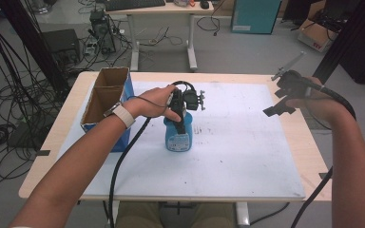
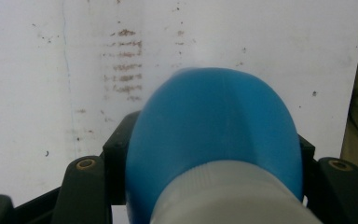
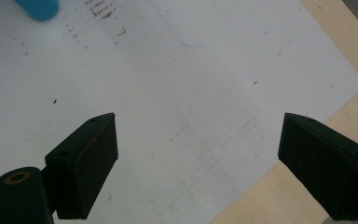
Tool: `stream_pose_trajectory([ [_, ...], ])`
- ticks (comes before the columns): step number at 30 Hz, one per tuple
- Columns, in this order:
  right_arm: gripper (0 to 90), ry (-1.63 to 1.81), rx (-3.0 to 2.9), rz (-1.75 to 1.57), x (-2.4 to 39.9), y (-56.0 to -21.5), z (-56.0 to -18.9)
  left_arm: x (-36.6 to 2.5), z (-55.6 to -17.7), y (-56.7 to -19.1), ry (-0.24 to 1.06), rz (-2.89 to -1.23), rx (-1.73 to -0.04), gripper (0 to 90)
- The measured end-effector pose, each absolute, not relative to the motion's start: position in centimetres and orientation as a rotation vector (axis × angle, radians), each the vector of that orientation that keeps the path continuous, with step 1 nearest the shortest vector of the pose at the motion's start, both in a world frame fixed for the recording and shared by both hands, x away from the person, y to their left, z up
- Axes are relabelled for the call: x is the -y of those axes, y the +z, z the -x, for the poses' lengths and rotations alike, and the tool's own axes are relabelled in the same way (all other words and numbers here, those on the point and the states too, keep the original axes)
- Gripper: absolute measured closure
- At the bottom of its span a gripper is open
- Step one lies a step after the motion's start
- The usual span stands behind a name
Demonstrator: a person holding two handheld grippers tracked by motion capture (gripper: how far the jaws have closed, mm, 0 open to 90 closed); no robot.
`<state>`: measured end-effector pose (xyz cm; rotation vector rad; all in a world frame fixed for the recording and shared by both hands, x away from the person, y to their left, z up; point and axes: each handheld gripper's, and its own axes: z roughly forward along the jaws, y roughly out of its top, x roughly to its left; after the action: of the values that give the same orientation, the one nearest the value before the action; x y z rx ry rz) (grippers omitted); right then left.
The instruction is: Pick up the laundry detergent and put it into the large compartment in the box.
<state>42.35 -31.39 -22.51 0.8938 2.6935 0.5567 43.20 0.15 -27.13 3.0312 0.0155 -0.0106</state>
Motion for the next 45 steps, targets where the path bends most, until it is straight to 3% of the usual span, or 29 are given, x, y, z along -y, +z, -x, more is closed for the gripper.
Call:
stream_pose_trajectory([
  [25, 11.8, 0.579, -2.678, -0.885, 31.7, -22.1, -41.6, -0.1, -43.2, -26.9, -0.006, -3.024, -0.052, 39.5],
  [36, 11.8, 0.596, -2.664, -0.873, 31.9, -21.7, -40.9, -0.1, -41.8, -24.7, 0.014, -3.033, -0.086, 39.4],
  [45, 11.8, 0.615, -2.659, -0.845, 31.5, -21.3, -40.2, -0.5, -40.5, -21.5, 0.037, -3.014, -0.228, 39.3],
])
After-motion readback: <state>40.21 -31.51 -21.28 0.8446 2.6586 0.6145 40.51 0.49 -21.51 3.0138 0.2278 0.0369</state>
